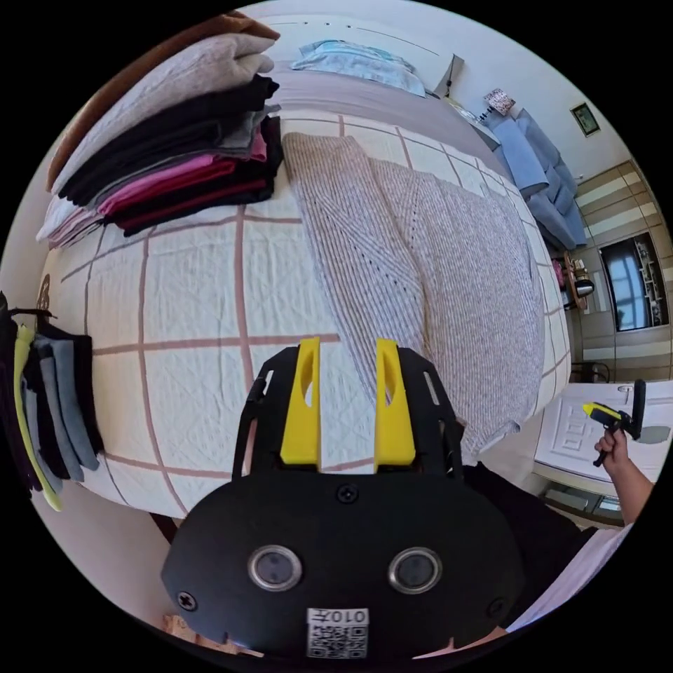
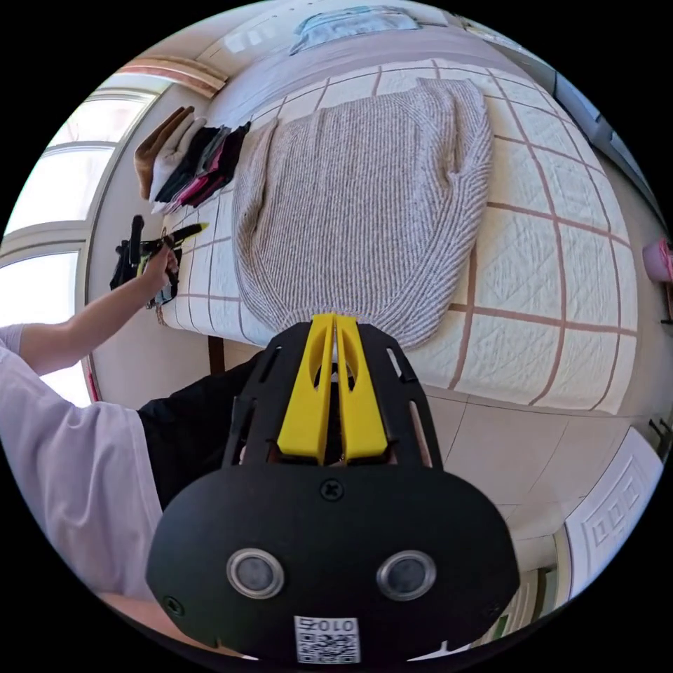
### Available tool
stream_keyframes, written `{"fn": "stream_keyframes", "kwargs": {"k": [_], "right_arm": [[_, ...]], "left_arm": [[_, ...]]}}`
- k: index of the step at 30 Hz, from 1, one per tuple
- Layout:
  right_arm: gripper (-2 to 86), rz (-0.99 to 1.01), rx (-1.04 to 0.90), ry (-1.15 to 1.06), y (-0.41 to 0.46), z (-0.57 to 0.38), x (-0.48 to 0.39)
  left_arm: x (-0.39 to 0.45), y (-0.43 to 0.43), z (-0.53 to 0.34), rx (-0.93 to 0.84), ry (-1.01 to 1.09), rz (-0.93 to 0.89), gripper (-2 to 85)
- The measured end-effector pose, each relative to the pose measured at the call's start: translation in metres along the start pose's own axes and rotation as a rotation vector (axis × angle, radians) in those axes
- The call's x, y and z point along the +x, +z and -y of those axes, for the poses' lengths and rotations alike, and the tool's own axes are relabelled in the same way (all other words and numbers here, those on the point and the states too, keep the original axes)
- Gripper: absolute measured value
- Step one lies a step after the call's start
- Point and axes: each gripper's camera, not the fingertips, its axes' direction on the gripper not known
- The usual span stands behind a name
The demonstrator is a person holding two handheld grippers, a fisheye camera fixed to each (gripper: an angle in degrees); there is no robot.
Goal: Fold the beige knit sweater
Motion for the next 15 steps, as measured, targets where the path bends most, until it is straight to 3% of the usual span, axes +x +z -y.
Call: {"fn": "stream_keyframes", "kwargs": {"k": [7,15], "right_arm": [[2.4,0.027,-0.040,-0.076,0.036,-0.027,-0.105],[2.4,-0.012,-0.105,-0.118,0.047,-0.044,-0.173]], "left_arm": [[-0.031,0.028,0.105,0.020,-0.016,0.068,12.2],[-0.018,0.087,0.146,-0.074,-0.025,0.091,8.8]]}}
